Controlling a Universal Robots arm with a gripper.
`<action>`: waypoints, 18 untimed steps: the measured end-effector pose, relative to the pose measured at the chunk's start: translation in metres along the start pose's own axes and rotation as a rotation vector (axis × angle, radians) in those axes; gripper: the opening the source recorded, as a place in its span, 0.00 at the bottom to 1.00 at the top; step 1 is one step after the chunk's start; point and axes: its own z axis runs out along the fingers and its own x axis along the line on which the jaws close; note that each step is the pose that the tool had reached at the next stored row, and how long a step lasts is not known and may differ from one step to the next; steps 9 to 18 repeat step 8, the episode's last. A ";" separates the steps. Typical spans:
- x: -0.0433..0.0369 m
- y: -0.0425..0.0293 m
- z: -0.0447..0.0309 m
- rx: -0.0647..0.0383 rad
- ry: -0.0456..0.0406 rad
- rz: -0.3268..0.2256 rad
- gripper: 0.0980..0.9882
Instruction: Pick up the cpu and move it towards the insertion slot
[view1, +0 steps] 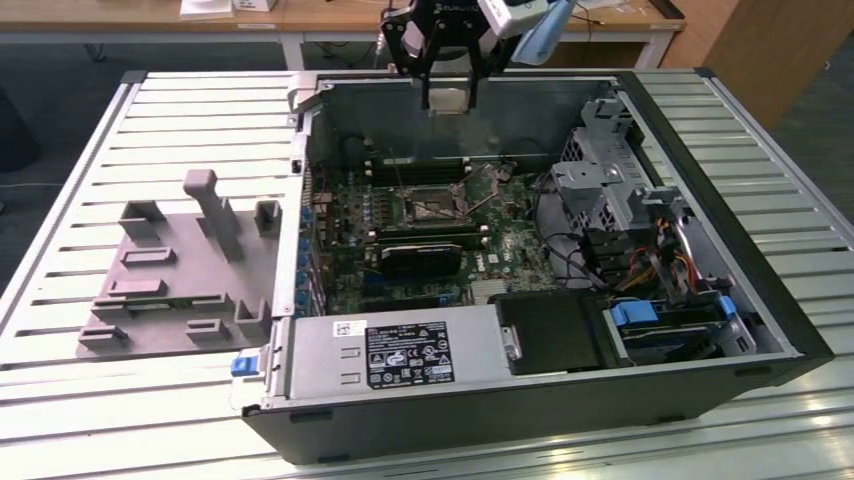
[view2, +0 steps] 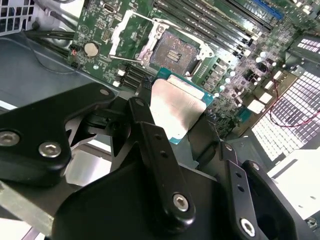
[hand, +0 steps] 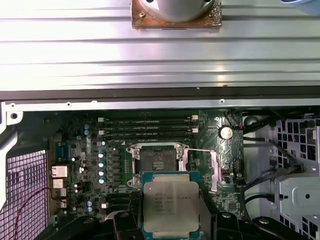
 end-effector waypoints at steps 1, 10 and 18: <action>-0.0001 0.0004 0.0000 0.000 0.0000 -0.001 0.49; -0.0001 0.0008 0.0000 0.000 0.0001 -0.001 0.49; -0.0001 0.0008 0.0000 0.000 0.0001 -0.001 0.49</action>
